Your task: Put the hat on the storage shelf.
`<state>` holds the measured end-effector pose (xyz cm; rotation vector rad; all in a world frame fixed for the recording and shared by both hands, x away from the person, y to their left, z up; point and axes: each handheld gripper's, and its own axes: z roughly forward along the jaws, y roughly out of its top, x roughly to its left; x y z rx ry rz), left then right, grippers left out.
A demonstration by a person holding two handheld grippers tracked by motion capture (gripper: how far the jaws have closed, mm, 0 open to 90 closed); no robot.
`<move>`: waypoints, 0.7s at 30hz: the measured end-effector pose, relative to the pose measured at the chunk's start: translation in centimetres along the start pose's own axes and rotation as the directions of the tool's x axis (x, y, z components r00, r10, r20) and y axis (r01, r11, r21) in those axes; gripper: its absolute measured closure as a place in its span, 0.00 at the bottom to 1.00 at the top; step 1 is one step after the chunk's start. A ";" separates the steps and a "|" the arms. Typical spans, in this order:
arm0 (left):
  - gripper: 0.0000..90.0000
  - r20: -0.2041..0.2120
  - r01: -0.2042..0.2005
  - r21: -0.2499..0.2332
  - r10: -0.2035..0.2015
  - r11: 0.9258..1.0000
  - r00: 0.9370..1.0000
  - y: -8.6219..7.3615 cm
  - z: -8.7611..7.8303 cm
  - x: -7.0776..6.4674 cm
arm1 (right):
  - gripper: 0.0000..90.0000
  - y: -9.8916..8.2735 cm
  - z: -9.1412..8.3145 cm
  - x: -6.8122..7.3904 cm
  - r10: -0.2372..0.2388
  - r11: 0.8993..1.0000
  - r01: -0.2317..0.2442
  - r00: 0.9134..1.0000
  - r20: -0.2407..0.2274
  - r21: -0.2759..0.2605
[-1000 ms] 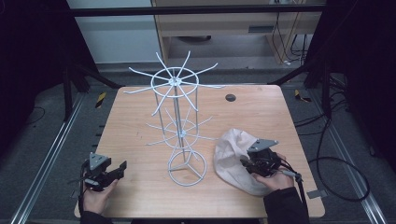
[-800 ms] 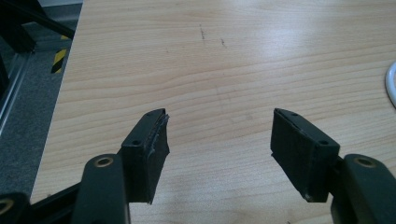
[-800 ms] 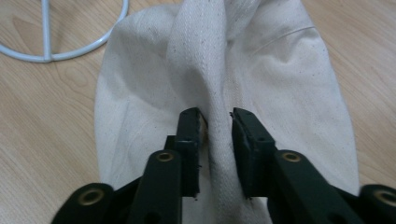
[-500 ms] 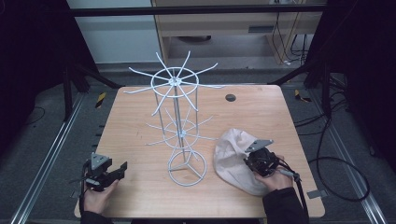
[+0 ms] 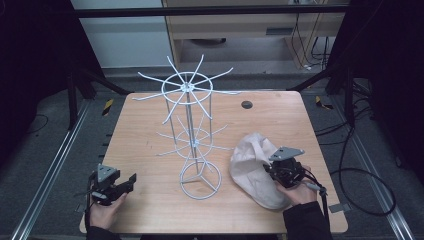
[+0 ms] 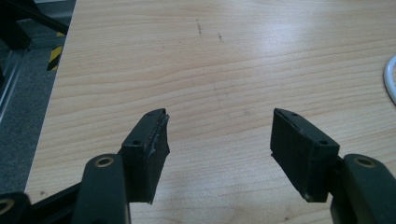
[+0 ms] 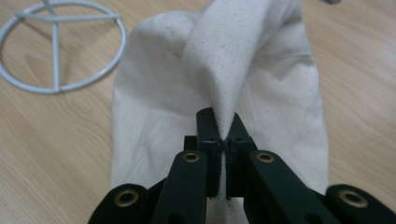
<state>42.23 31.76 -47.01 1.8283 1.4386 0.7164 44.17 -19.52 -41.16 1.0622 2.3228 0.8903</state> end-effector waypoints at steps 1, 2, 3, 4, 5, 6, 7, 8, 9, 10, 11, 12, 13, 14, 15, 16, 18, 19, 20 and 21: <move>0.41 0.001 0.000 0.000 0.000 1.000 1.000 0.0 0.0 0.0 | 0.98 0.0 -0.3 -0.1 0.007 1.000 -0.007 1.000 0.002 -0.017; 0.41 0.001 -0.002 0.001 0.002 1.000 1.000 0.0 0.0 0.0 | 0.98 0.1 -0.6 -0.1 0.011 0.999 -0.011 1.000 0.004 -0.037; 0.41 0.002 0.000 0.000 0.000 1.000 1.000 0.0 0.0 0.0 | 0.98 0.1 -0.9 -0.2 0.021 0.998 -0.021 1.000 0.004 -0.056; 0.41 0.002 0.000 0.000 0.000 1.000 1.000 0.0 0.0 -0.1 | 0.98 0.2 -1.2 -0.3 0.029 0.997 -0.028 1.000 0.008 -0.074; 0.41 0.001 0.000 0.001 0.000 1.000 1.000 0.0 0.0 -0.1 | 0.98 0.2 -1.5 -0.3 0.037 0.995 -0.036 0.999 0.012 -0.093; 0.41 0.001 0.001 0.001 -0.001 1.000 1.000 0.0 0.0 -0.1 | 0.98 0.2 -1.8 -0.4 0.043 0.993 -0.041 0.999 0.016 -0.111; 0.41 0.000 0.000 0.000 0.000 1.000 1.000 0.0 0.0 -0.1 | 0.98 0.3 -2.1 -0.4 0.051 0.991 -0.047 0.998 0.023 -0.129; 0.41 0.001 -0.001 0.001 0.001 1.000 1.000 0.0 0.0 -0.1 | 0.98 0.3 -2.4 -0.5 0.060 0.988 -0.056 0.998 0.027 -0.147; 0.41 0.000 0.000 0.002 0.000 1.000 1.000 0.0 0.0 -0.1 | 0.98 0.3 -2.7 -0.6 0.066 0.984 -0.060 0.997 0.032 -0.166; 0.41 0.000 0.000 0.002 0.000 1.000 1.000 0.0 0.0 -0.1 | 0.98 0.3 -3.0 -0.6 0.074 0.981 -0.065 0.997 0.038 -0.183; 0.41 0.000 0.000 0.002 0.000 1.000 1.000 0.0 0.0 -0.1 | 0.98 0.3 -3.3 -0.8 0.078 0.977 -0.067 0.996 0.045 -0.203; 0.41 0.000 0.000 0.002 0.000 1.000 1.000 0.0 0.0 -0.1 | 0.98 0.3 -3.6 -0.8 0.087 0.972 -0.074 0.995 0.049 -0.222; 0.41 0.000 0.000 0.002 0.000 1.000 1.000 0.0 0.0 -0.1 | 0.98 0.3 -3.9 -0.9 0.097 0.967 -0.081 0.994 0.053 -0.242; 0.41 0.000 0.001 0.002 -0.001 1.000 1.000 0.0 0.0 -0.1 | 0.98 0.2 -4.3 -1.0 0.099 0.962 -0.080 0.993 0.060 -0.262; 0.41 0.000 0.001 0.001 -0.001 1.000 1.000 0.0 0.0 -0.1 | 0.98 0.2 -4.6 -1.1 0.104 0.956 -0.081 0.992 0.067 -0.280; 0.41 0.001 0.001 0.000 -0.001 1.000 1.000 0.0 0.0 -0.1 | 0.98 0.2 -5.0 -1.2 0.110 0.950 -0.084 0.991 0.071 -0.300; 0.41 -0.001 0.001 0.000 -0.001 1.000 1.000 0.0 -0.1 -0.1 | 0.98 0.2 -5.8 -1.3 0.119 0.937 -0.086 0.990 0.077 -0.338; 0.41 -0.001 0.003 0.000 -0.003 1.000 1.000 0.0 -0.1 -0.1 | 0.98 0.3 -6.2 -1.3 0.120 0.931 -0.084 0.989 0.081 -0.354; 0.41 0.000 0.003 0.000 -0.003 1.000 1.000 0.0 -0.1 -0.1 | 0.98 0.3 -6.6 -1.3 0.120 0.925 -0.081 0.989 0.084 -0.372; 0.41 -0.001 0.003 0.000 -0.003 1.000 1.000 0.0 -0.1 -0.1 | 0.98 0.3 -6.9 -1.3 0.123 0.918 -0.081 0.989 0.085 -0.388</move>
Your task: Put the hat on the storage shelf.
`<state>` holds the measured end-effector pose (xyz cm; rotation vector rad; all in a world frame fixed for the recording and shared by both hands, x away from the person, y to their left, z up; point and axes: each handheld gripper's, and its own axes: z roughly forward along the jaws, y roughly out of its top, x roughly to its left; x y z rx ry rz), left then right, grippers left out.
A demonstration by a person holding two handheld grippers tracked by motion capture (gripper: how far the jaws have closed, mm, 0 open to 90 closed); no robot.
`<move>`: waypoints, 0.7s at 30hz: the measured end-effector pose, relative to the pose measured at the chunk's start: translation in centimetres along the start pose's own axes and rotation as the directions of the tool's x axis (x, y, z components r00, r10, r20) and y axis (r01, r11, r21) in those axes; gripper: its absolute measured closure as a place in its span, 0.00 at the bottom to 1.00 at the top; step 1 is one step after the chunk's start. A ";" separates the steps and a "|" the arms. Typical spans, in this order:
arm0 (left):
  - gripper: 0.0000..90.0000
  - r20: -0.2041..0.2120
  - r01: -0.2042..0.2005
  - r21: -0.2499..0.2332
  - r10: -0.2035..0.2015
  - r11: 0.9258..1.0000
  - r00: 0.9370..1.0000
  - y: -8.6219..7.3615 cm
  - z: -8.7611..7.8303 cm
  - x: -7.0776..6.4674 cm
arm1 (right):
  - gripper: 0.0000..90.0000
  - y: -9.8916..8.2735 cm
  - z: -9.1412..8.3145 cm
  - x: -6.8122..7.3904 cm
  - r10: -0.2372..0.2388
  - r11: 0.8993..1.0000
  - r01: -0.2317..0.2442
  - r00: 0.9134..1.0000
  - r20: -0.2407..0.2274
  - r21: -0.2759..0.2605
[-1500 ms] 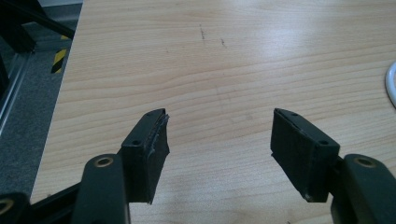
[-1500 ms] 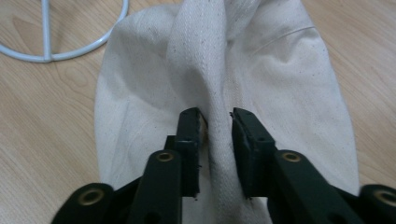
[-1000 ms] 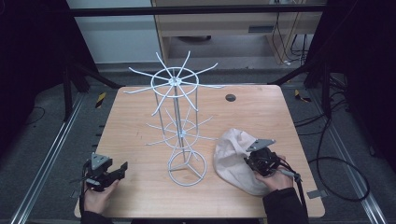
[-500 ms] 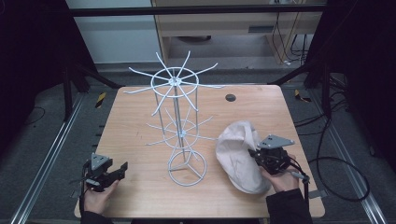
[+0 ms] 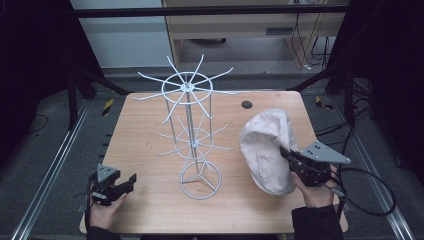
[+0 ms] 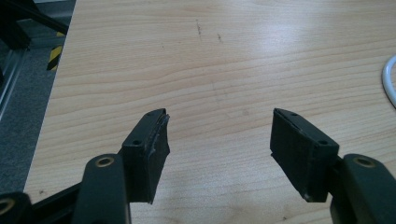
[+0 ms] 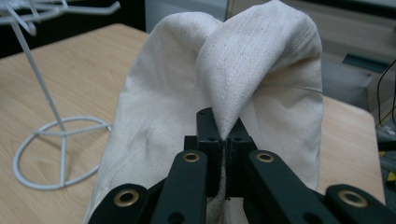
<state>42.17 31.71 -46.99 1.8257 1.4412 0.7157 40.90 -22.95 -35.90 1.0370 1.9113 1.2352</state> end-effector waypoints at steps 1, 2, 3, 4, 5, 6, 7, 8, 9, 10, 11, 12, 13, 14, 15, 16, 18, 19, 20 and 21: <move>0.41 0.000 0.000 0.000 0.000 1.000 1.000 0.0 0.0 0.0 | 0.98 0.2 -0.3 0.0 0.003 1.000 -0.003 1.000 -0.002 -0.015; 0.41 0.000 -0.001 0.001 0.001 1.000 1.000 0.0 0.0 0.0 | 0.98 0.4 -0.6 0.0 0.002 0.999 -0.002 1.000 0.002 -0.032; 0.41 -0.001 -0.002 0.002 0.002 1.000 1.000 0.0 0.0 0.0 | 0.98 0.5 -1.0 0.0 0.003 0.999 -0.002 1.000 0.002 -0.047; 0.41 0.000 -0.001 0.001 0.001 1.000 1.000 0.0 0.0 0.0 | 0.98 0.7 -1.2 0.0 0.004 0.998 -0.004 1.000 0.002 -0.063; 0.41 0.001 0.000 0.002 0.000 1.000 1.000 0.0 0.0 0.0 | 0.98 0.9 -1.5 0.0 0.001 0.997 -0.001 1.000 0.004 -0.078; 0.41 0.002 0.003 0.000 -0.003 1.000 1.000 0.0 0.1 0.0 | 0.98 1.1 -1.7 0.1 0.004 0.996 -0.004 1.000 0.003 -0.092; 0.41 0.003 0.004 0.000 -0.004 1.000 1.000 0.0 0.1 0.0 | 0.98 1.4 -2.0 0.2 0.001 0.995 -0.001 1.000 0.005 -0.104; 0.41 0.003 0.004 0.000 -0.004 1.000 1.000 0.0 0.1 0.0 | 0.98 1.6 -2.3 0.2 -0.003 0.993 0.004 1.000 0.005 -0.120; 0.41 0.000 0.002 0.002 -0.002 1.000 1.000 0.0 0.0 0.0 | 0.98 1.8 -2.6 0.2 -0.004 0.991 0.005 1.000 0.007 -0.133; 0.41 0.000 0.005 0.000 -0.005 1.000 1.000 0.0 0.0 0.0 | 0.98 2.1 -2.9 0.1 -0.002 0.989 0.003 1.000 0.005 -0.147; 0.41 0.000 0.008 -0.003 -0.008 1.000 1.000 0.0 0.0 0.0 | 0.98 2.4 -3.3 0.1 0.002 0.987 -0.001 1.000 0.004 -0.164; 0.41 -0.002 0.010 -0.004 -0.010 1.000 1.000 0.0 0.0 0.1 | 0.98 2.6 -3.6 0.1 0.006 0.984 -0.006 1.000 0.004 -0.176; 0.41 -0.002 0.009 -0.002 -0.009 1.000 1.000 0.0 0.0 0.1 | 0.98 2.9 -3.8 0.1 0.003 0.982 -0.002 1.000 0.006 -0.190; 0.41 -0.003 0.013 -0.004 -0.013 1.000 1.000 0.0 0.0 0.2 | 0.98 3.2 -4.0 0.1 0.002 0.979 -0.001 1.000 0.008 -0.203; 0.41 -0.003 0.013 -0.003 -0.013 1.000 1.000 0.0 0.0 0.2 | 0.98 3.4 -4.3 0.2 0.005 0.977 -0.003 1.000 0.006 -0.214; 0.41 -0.003 0.013 -0.003 -0.013 1.000 1.000 0.0 0.0 0.2 | 0.98 3.6 -4.5 0.2 0.002 0.974 -0.001 1.000 0.005 -0.225; 0.41 -0.004 0.013 -0.001 -0.013 1.000 1.000 0.0 0.0 0.2 | 0.98 3.9 -4.8 0.4 -0.008 0.970 0.009 1.000 0.004 -0.243; 0.41 -0.003 0.012 -0.001 -0.012 1.000 1.000 0.0 0.0 0.2 | 0.98 4.0 -5.0 0.5 -0.010 0.968 0.010 1.000 0.001 -0.251; 0.41 -0.003 0.010 0.001 -0.010 1.000 1.000 0.0 0.0 0.1 | 0.98 4.2 -5.1 0.5 -0.011 0.966 0.010 1.000 -0.002 -0.259; 0.41 -0.002 0.010 0.001 -0.010 1.000 1.000 0.0 0.0 0.1 | 0.98 4.3 -5.3 0.6 -0.011 0.963 0.009 1.000 -0.008 -0.268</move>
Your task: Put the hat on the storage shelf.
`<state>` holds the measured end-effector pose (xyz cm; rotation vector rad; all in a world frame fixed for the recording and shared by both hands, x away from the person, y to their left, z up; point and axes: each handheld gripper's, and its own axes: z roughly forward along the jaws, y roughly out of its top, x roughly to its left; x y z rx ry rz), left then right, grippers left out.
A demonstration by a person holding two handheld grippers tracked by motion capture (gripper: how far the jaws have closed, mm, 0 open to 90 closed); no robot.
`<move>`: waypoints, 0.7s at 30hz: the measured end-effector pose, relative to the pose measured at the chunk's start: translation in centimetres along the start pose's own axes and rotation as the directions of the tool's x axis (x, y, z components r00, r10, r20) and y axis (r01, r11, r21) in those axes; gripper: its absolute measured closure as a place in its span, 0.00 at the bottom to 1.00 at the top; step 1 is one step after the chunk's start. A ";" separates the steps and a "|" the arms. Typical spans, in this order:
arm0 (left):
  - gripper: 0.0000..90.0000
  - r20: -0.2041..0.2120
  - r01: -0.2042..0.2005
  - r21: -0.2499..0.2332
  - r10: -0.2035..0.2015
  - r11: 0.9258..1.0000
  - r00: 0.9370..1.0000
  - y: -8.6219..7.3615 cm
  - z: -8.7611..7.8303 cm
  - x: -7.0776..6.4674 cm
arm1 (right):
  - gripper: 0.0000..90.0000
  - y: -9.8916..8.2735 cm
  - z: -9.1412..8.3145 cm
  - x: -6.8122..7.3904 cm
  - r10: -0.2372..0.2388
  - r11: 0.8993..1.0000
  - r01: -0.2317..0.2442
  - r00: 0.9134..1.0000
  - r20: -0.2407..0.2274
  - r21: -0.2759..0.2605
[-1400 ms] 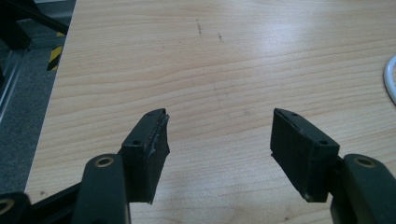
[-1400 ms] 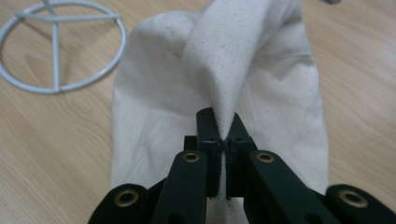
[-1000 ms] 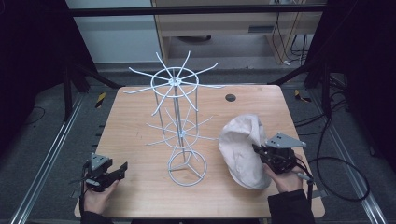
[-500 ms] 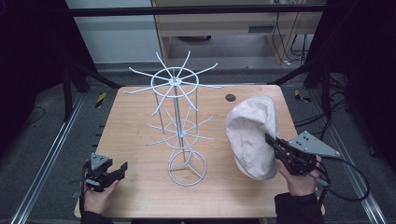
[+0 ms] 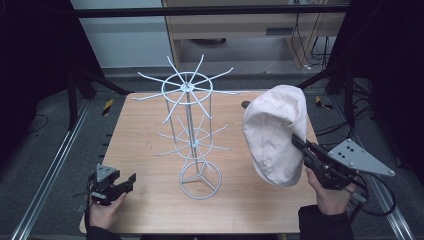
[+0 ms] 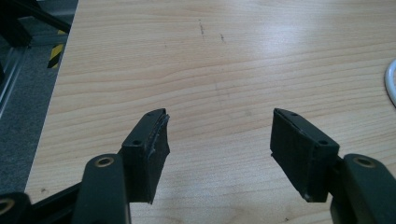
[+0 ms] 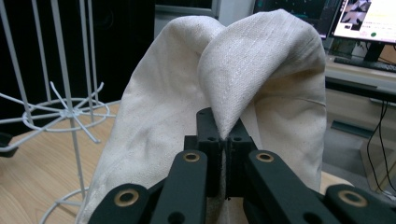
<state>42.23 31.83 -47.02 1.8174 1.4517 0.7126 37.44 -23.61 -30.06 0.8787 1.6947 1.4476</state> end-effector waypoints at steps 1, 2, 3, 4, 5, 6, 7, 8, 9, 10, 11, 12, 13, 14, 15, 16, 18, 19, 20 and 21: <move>0.41 0.000 -0.001 0.000 0.001 1.000 1.000 0.0 0.0 0.0 | 0.98 0.2 -0.1 0.1 -0.001 1.000 0.001 1.000 -0.006 -0.009; 0.41 0.000 0.000 0.000 0.000 1.000 1.000 0.0 0.0 0.0 | 0.98 0.3 -0.1 0.1 0.000 1.000 0.000 1.000 -0.010 -0.019; 0.41 -0.001 0.000 0.000 0.000 1.000 1.000 0.0 0.0 0.0 | 0.98 0.5 -0.2 0.2 0.000 1.000 0.000 1.000 -0.014 -0.028; 0.41 -0.001 0.003 -0.002 -0.003 1.000 1.000 0.0 0.0 0.0 | 0.98 0.7 -0.2 0.3 -0.002 0.999 0.001 1.000 -0.018 -0.038; 0.41 -0.001 0.002 -0.002 -0.002 1.000 1.000 0.0 0.0 0.0 | 0.98 0.9 -0.3 0.4 -0.004 0.999 0.003 1.000 -0.020 -0.047; 0.41 -0.002 0.002 -0.001 -0.002 1.000 1.000 0.0 0.0 0.0 | 0.98 1.1 -0.4 0.5 -0.005 0.998 0.004 1.000 -0.023 -0.058; 0.41 -0.001 0.003 -0.001 -0.003 1.000 1.000 0.0 0.0 0.0 | 0.98 1.3 -0.5 0.7 -0.010 0.998 0.008 1.000 -0.025 -0.069; 0.41 -0.002 0.002 0.000 -0.002 1.000 1.000 0.0 0.0 0.0 | 0.98 1.5 -0.7 0.8 -0.011 0.996 0.009 1.000 -0.025 -0.083; 0.41 -0.003 0.002 -0.001 -0.002 1.000 1.000 0.0 0.0 0.0 | 0.98 1.7 -0.8 0.9 -0.014 0.996 0.011 0.999 -0.030 -0.092; 0.41 -0.003 0.002 0.000 -0.002 1.000 1.000 0.0 0.0 0.0 | 0.98 1.9 -1.1 1.0 -0.021 0.994 0.017 0.999 -0.034 -0.106; 0.41 -0.002 0.002 -0.001 -0.002 1.000 1.000 0.0 0.0 0.0 | 0.98 2.1 -1.2 1.1 -0.023 0.993 0.018 0.999 -0.037 -0.116; 0.41 -0.002 0.002 -0.001 -0.002 1.000 1.000 0.0 0.0 0.0 | 0.98 2.3 -1.4 1.2 -0.026 0.992 0.020 0.999 -0.042 -0.123; 0.41 -0.002 0.000 -0.001 0.000 1.000 1.000 0.0 0.0 0.0 | 0.98 2.5 -1.6 1.3 -0.028 0.991 0.022 0.999 -0.043 -0.133; 0.41 -0.002 0.000 -0.001 0.000 1.000 1.000 0.0 0.0 0.0 | 0.98 2.7 -1.8 1.4 -0.032 0.990 0.025 0.998 -0.046 -0.142; 0.41 -0.002 0.000 -0.001 0.000 1.000 1.000 0.0 0.0 0.0 | 0.98 2.9 -1.9 1.5 -0.035 0.988 0.027 0.998 -0.048 -0.151; 0.41 -0.002 0.000 -0.001 0.000 1.000 1.000 0.0 -0.1 0.0 | 0.98 3.1 -2.1 1.6 -0.039 0.987 0.031 0.998 -0.048 -0.161; 0.41 -0.003 0.001 -0.002 -0.001 1.000 1.000 0.0 0.0 0.0 | 0.98 3.3 -2.4 1.6 -0.046 0.983 0.037 0.998 -0.047 -0.177; 0.41 -0.003 0.001 -0.002 -0.001 1.000 1.000 0.0 0.0 0.0 | 0.98 3.5 -2.5 1.7 -0.044 0.983 0.035 0.998 -0.048 -0.182; 0.41 -0.003 0.001 -0.002 -0.001 1.000 1.000 0.0 0.0 0.0 | 0.98 3.6 -2.6 1.7 -0.044 0.982 0.034 0.998 -0.048 -0.186; 0.41 -0.003 0.001 -0.002 -0.001 1.000 1.000 0.0 0.0 0.0 | 0.98 3.7 -2.8 1.6 -0.046 0.981 0.036 0.998 -0.045 -0.192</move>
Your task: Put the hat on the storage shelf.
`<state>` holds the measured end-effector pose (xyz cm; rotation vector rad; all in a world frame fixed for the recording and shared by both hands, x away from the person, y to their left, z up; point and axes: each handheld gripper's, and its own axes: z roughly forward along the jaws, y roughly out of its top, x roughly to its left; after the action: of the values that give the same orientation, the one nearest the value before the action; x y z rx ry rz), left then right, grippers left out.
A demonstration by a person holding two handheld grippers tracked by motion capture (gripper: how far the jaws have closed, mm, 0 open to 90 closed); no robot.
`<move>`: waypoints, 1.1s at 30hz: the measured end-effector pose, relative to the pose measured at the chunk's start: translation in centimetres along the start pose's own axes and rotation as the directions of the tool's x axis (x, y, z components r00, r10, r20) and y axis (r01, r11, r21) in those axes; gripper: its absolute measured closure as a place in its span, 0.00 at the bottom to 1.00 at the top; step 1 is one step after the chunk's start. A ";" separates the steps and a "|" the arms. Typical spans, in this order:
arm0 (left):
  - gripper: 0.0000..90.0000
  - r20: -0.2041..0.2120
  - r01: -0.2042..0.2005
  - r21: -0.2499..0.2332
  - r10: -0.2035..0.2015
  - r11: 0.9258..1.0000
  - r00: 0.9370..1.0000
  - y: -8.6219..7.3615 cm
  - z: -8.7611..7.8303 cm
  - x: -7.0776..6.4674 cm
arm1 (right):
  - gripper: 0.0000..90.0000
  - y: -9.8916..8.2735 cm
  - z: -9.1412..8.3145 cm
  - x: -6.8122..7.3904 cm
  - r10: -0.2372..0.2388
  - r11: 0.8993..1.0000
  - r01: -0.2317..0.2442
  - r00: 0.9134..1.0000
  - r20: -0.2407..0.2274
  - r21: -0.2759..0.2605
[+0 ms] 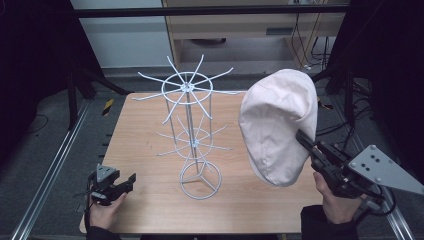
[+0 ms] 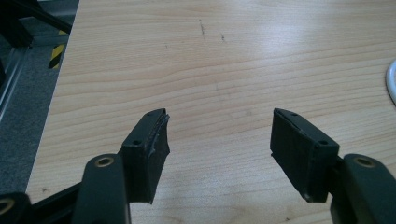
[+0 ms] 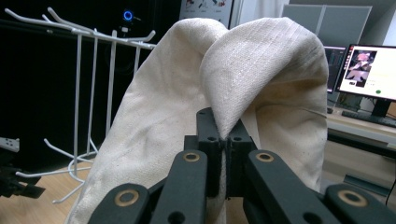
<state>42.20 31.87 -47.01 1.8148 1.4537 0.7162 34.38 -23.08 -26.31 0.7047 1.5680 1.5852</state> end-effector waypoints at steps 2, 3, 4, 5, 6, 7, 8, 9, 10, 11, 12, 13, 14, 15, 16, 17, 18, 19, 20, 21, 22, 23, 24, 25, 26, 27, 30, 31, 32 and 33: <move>0.41 0.000 0.000 0.000 0.000 1.000 1.000 0.0 0.0 0.0 | 0.98 0.3 -0.2 -0.1 0.000 1.000 0.000 1.000 0.002 -0.011; 0.41 -0.001 -0.001 0.000 0.001 1.000 1.000 0.0 0.0 0.0 | 0.98 0.4 -0.2 -0.1 0.000 1.000 0.000 1.000 0.003 -0.017; 0.41 -0.001 0.000 0.000 0.000 1.000 1.000 0.0 0.0 0.0 | 0.98 0.5 -0.3 -0.1 -0.001 1.000 0.001 1.000 0.003 -0.024; 0.41 -0.001 0.000 0.000 0.000 1.000 1.000 0.0 0.0 0.0 | 0.98 0.7 -0.3 -0.1 -0.002 1.000 0.002 1.000 0.003 -0.032; 0.41 -0.001 -0.001 0.000 0.001 1.000 1.000 0.0 0.0 0.0 | 0.98 0.8 -0.3 -0.1 -0.001 0.999 0.001 1.000 0.002 -0.039; 0.41 -0.001 -0.001 0.000 0.001 1.000 1.000 0.0 0.0 0.0 | 0.98 1.0 -0.4 -0.1 -0.004 0.999 0.004 1.000 0.002 -0.045; 0.41 -0.001 -0.001 0.000 0.001 1.000 1.000 0.0 0.0 0.0 | 0.98 1.2 -0.4 -0.1 -0.005 0.999 0.005 1.000 0.001 -0.051; 0.41 -0.001 -0.001 0.000 0.001 1.000 1.000 0.0 0.0 0.0 | 0.98 1.5 -0.4 -0.2 -0.007 0.998 0.007 1.000 0.000 -0.058; 0.41 -0.001 -0.001 0.000 0.001 1.000 1.000 0.0 0.0 0.0 | 0.98 1.7 -0.4 -0.1 -0.010 0.998 0.010 1.000 -0.001 -0.061; 0.41 -0.002 -0.001 0.000 0.001 1.000 1.000 0.0 0.0 0.0 | 0.98 2.0 -0.3 -0.1 -0.013 0.998 0.013 1.000 0.000 -0.066; 0.41 -0.002 -0.001 0.000 0.001 1.000 1.000 0.0 0.0 0.0 | 0.98 2.2 -0.3 -0.1 -0.019 0.997 0.019 1.000 -0.002 -0.073; 0.41 -0.002 -0.001 0.000 0.001 1.000 1.000 0.0 0.0 0.0 | 0.98 2.5 -0.3 0.0 -0.024 0.997 0.024 1.000 -0.003 -0.078; 0.41 -0.002 -0.001 0.000 0.001 1.000 1.000 0.0 0.0 0.0 | 0.98 2.7 -0.2 0.0 -0.026 0.996 0.026 1.000 -0.004 -0.088; 0.41 -0.002 -0.001 0.000 0.001 1.000 1.000 0.0 0.0 0.0 | 0.98 2.9 -0.2 0.1 -0.028 0.995 0.027 1.000 -0.008 -0.095; 0.41 -0.002 -0.001 0.000 0.001 1.000 1.000 0.0 0.0 0.0 | 0.98 3.1 -0.1 0.1 -0.029 0.994 0.028 1.000 -0.009 -0.105; 0.41 -0.001 -0.003 0.002 0.003 1.000 1.000 0.0 0.0 0.0 | 0.98 3.3 0.0 0.2 -0.029 0.993 0.027 1.000 -0.013 -0.114; 0.41 -0.001 -0.003 0.002 0.003 1.000 1.000 0.0 0.0 0.0 | 0.98 3.5 0.1 0.3 -0.030 0.992 0.028 0.999 -0.016 -0.124; 0.41 -0.001 -0.004 0.002 0.004 1.000 1.000 0.0 0.0 0.0 | 0.98 3.7 0.3 0.5 -0.034 0.991 0.031 0.999 -0.020 -0.129; 0.41 -0.001 -0.004 0.002 0.004 1.000 1.000 0.0 0.0 0.0 | 0.98 3.9 0.5 0.6 -0.038 0.991 0.034 0.999 -0.025 -0.132; 0.41 -0.001 -0.004 0.002 0.004 1.000 1.000 0.0 0.0 0.0 | 0.98 4.1 0.7 0.8 -0.042 0.990 0.037 0.999 -0.032 -0.135; 0.41 -0.001 -0.004 0.002 0.004 1.000 1.000 0.0 0.0 0.0 | 0.98 4.3 1.0 1.0 -0.046 0.990 0.041 0.998 -0.038 -0.136; 0.41 -0.001 -0.004 0.002 0.004 1.000 1.000 0.0 0.0 0.0 | 0.98 4.4 1.3 1.2 -0.049 0.990 0.042 0.998 -0.044 -0.138; 0.41 -0.001 -0.004 0.001 0.004 1.000 1.000 0.0 0.0 0.0 | 0.98 4.5 1.7 1.4 -0.050 0.989 0.042 0.997 -0.053 -0.140; 0.41 -0.001 -0.004 0.002 0.004 1.000 1.000 0.0 0.0 0.0 | 0.98 4.5 2.0 1.5 -0.049 0.989 0.040 0.997 -0.062 -0.141; 0.41 -0.001 -0.004 0.001 0.004 1.000 1.000 0.0 0.0 0.0 | 0.98 4.6 2.4 1.7 -0.047 0.989 0.037 0.996 -0.070 -0.141; 0.41 -0.001 -0.004 0.003 0.004 1.000 1.000 0.0 0.0 0.0 | 0.98 4.6 2.7 1.8 -0.046 0.989 0.035 0.996 -0.079 -0.141; 0.41 0.000 -0.003 0.000 0.003 1.000 1.000 0.0 0.0 0.0 | 0.98 4.5 3.6 2.3 -0.048 0.990 0.031 0.992 -0.116 -0.139; 0.41 0.000 -0.003 0.000 0.003 1.000 1.000 0.0 0.0 0.0 | 0.98 4.4 3.9 2.4 -0.052 0.990 0.035 0.991 -0.124 -0.135; 0.41 0.000 -0.003 -0.001 0.003 1.000 1.000 0.0 0.0 0.0 | 0.98 4.2 4.1 2.6 -0.054 0.991 0.037 0.990 -0.132 -0.127; 0.41 0.000 -0.003 -0.002 0.003 1.000 1.000 0.0 0.0 0.0 | 0.98 4.0 4.3 2.7 -0.055 0.992 0.039 0.989 -0.140 -0.119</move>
<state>42.21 31.90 -47.01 1.8157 1.4504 0.7190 35.88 -18.19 -22.35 0.4967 1.5683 1.7079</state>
